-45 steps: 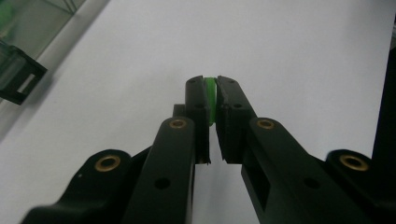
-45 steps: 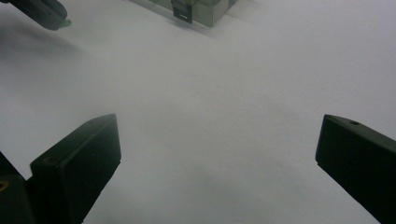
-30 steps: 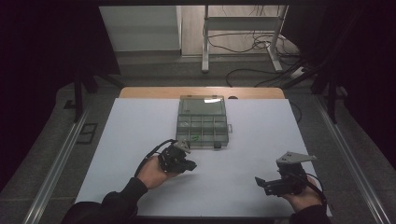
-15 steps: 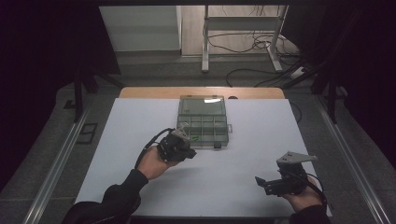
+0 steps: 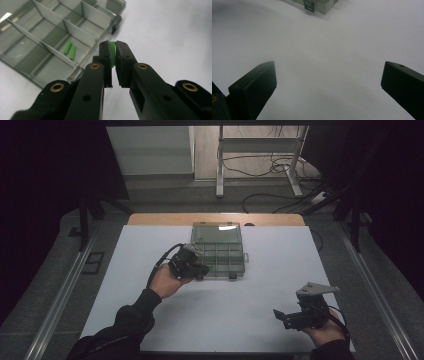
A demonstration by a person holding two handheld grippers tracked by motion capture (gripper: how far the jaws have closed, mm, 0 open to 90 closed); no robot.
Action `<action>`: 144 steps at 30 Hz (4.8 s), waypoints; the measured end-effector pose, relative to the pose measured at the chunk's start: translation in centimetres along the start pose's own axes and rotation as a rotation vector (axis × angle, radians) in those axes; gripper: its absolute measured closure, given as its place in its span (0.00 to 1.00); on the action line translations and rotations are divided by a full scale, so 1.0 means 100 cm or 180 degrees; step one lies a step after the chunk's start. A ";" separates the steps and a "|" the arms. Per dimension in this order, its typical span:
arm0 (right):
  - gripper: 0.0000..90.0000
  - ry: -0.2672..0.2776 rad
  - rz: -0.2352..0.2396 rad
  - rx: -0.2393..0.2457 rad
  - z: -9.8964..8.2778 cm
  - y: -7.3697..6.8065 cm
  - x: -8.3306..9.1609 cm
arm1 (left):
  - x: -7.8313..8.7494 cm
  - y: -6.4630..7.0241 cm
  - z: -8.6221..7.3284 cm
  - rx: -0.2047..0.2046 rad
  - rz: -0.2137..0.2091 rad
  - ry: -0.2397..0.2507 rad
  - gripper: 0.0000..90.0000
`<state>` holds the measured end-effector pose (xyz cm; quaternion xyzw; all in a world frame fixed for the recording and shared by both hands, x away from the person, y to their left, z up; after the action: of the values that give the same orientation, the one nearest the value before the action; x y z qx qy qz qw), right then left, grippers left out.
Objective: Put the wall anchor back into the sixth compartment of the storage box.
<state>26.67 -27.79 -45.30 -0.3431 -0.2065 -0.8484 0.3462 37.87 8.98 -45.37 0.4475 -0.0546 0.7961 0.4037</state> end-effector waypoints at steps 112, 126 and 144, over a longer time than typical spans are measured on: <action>0.00 0.0015 0.0017 0.0033 0.000 -0.001 0.000 | 0.060 -0.003 -0.059 0.0240 0.0179 0.0567 0.02; 0.00 0.0028 0.0019 0.0019 0.000 -0.001 0.001 | 0.070 0.001 -0.074 0.0227 0.0285 0.0635 0.02; 0.00 0.0050 0.0020 0.0010 0.000 -0.001 0.001 | 0.081 0.003 -0.090 0.0270 0.0322 0.0703 0.02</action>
<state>26.56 -27.81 -45.19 -0.3365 -0.2041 -0.8496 0.3511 29.45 17.62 -44.49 0.3704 0.0014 0.8615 0.3472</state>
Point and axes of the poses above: each handheld gripper's, and its own axes: x roughly backward along the jaws, z roughly out of its top, y roughly to its right, the point moved 1 cm from there along -x, roughly forward along the jaws, and after that the axes turned 12 degrees about x, right-handed, at the moved point
